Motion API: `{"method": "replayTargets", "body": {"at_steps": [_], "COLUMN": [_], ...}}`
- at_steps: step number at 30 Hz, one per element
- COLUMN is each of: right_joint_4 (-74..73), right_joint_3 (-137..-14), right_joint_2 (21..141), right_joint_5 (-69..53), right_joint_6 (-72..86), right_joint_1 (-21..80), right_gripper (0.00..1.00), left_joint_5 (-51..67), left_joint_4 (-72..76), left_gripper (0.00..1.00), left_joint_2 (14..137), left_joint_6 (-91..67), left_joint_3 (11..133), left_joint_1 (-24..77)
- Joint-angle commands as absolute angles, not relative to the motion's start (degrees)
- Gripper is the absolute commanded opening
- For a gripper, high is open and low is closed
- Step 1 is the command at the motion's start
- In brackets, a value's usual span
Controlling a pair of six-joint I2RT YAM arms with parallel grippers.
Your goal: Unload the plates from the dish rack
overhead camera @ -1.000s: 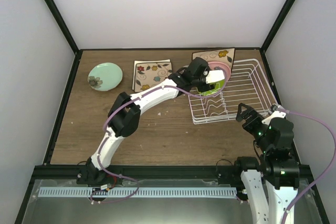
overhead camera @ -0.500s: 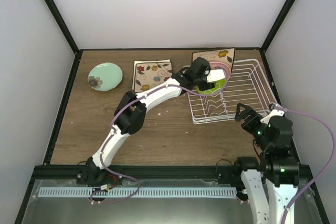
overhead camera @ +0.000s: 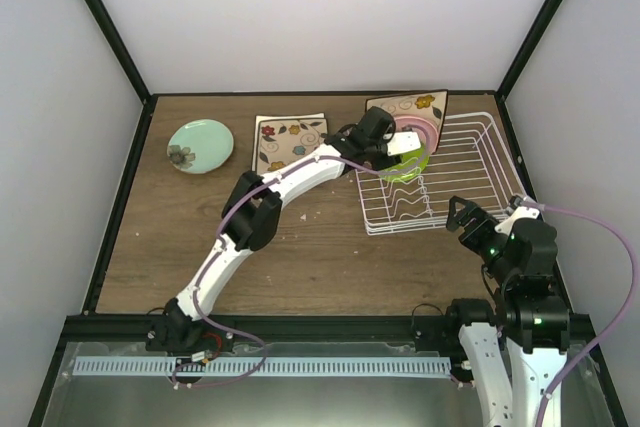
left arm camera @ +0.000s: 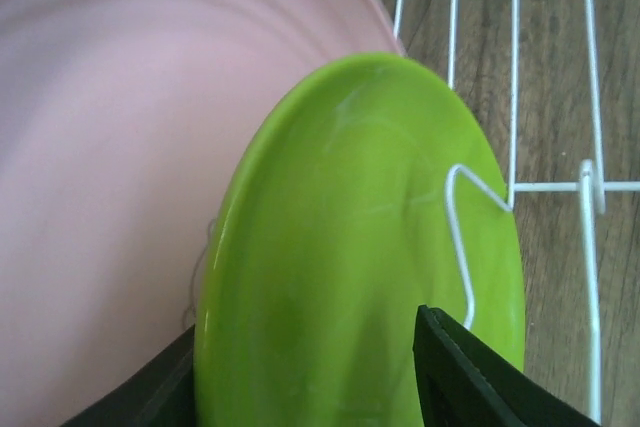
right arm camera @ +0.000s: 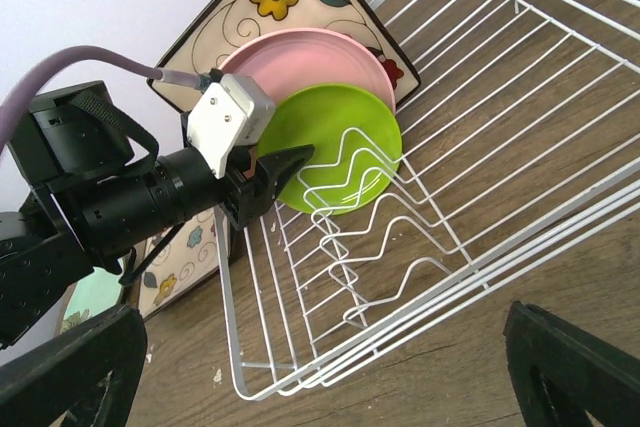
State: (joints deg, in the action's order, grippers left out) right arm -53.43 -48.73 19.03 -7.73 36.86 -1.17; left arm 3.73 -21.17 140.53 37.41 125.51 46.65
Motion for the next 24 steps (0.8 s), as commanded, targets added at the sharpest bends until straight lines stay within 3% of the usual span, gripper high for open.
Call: {"method": "replayTargets", "body": {"at_steps": [1,11,24], "right_joint_4": [-51.9,-51.0,-50.4], "right_joint_3": [-50.0,-48.8,-47.3], "right_joint_2": [19.5,19.4,18.9], "right_joint_5": [-8.4,-9.3,-9.9], "right_joint_6": [35.9,36.3,36.3], "right_joint_1": [-0.6,-0.6,-0.7], "right_gripper": [1.00,1.00,1.00], "left_joint_5": [6.1,5.9,6.4], "left_joint_4": [-24.5,-24.9,-25.2], "left_gripper": [0.43,0.05,0.04], "left_joint_2": [141.1,139.5,129.6], "left_joint_6": [36.9,35.8,33.6], "left_joint_3": [126.5,125.7,125.4], "left_joint_1": [46.1,46.1,46.3]}}
